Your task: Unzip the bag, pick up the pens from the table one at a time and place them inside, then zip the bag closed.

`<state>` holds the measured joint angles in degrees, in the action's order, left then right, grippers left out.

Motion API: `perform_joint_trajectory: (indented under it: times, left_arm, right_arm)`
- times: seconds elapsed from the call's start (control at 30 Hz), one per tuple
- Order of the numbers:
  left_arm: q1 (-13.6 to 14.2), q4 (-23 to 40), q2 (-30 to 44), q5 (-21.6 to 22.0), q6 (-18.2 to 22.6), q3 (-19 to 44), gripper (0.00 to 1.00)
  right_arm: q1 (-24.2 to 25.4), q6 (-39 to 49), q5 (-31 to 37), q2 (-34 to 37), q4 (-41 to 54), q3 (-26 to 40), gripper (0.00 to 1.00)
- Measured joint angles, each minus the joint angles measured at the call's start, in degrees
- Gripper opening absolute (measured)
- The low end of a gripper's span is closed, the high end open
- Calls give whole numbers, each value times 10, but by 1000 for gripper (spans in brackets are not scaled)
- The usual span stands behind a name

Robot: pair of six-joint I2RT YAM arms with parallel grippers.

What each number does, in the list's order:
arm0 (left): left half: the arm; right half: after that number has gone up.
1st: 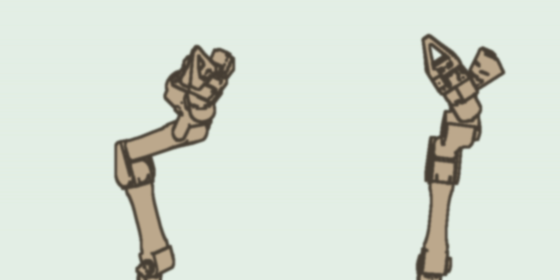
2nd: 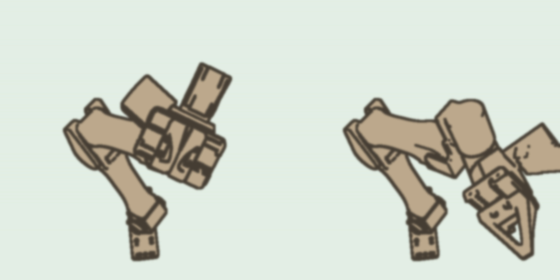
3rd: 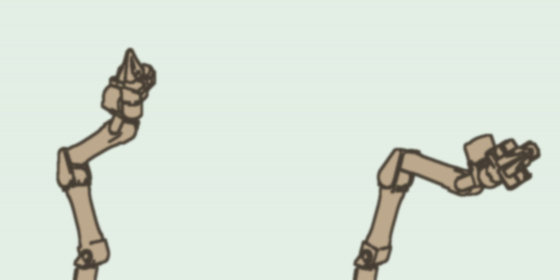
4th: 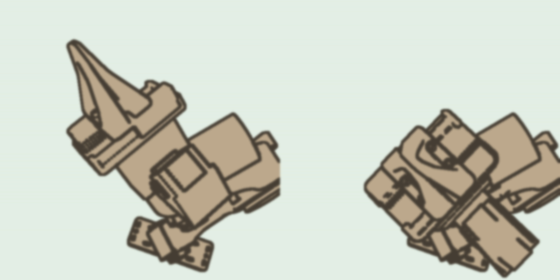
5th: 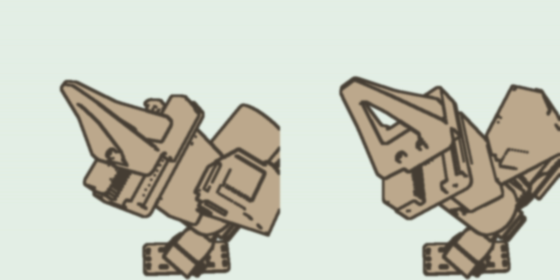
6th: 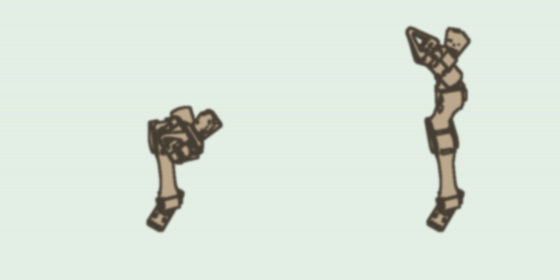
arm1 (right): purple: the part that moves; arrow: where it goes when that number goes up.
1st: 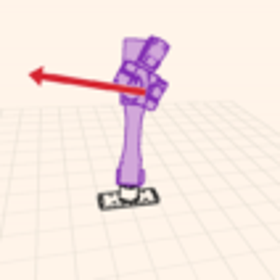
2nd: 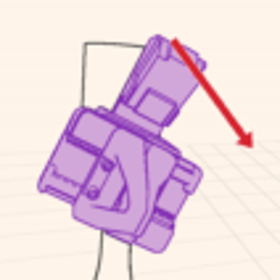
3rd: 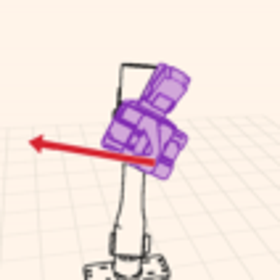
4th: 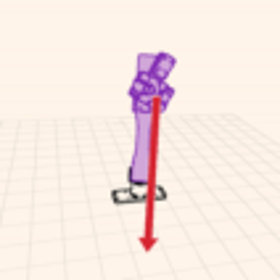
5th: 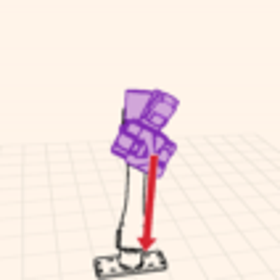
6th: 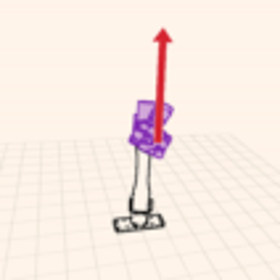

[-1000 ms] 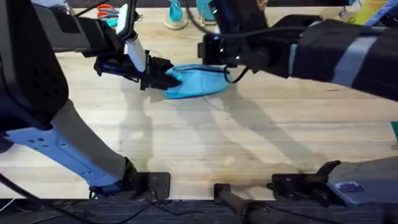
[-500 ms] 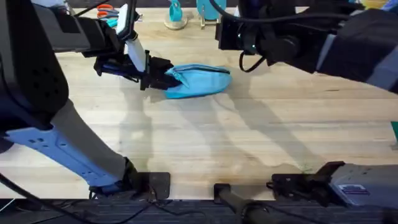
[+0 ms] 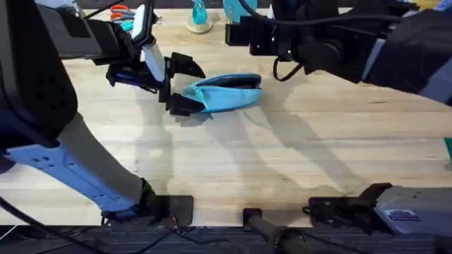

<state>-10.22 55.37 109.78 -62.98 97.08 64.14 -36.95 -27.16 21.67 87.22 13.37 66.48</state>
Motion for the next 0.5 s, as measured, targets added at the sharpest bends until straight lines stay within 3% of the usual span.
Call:
perform_joint_trajectory:
  times: [0.23,0.5]
  left_arm:
    - [-8,30,0,1,0,0,995]
    - [-66,88,0,14,0,0,995]
  right_arm:
    - [0,0,0,0,0,0,996]
    - [0,0,0,0,0,0,997]
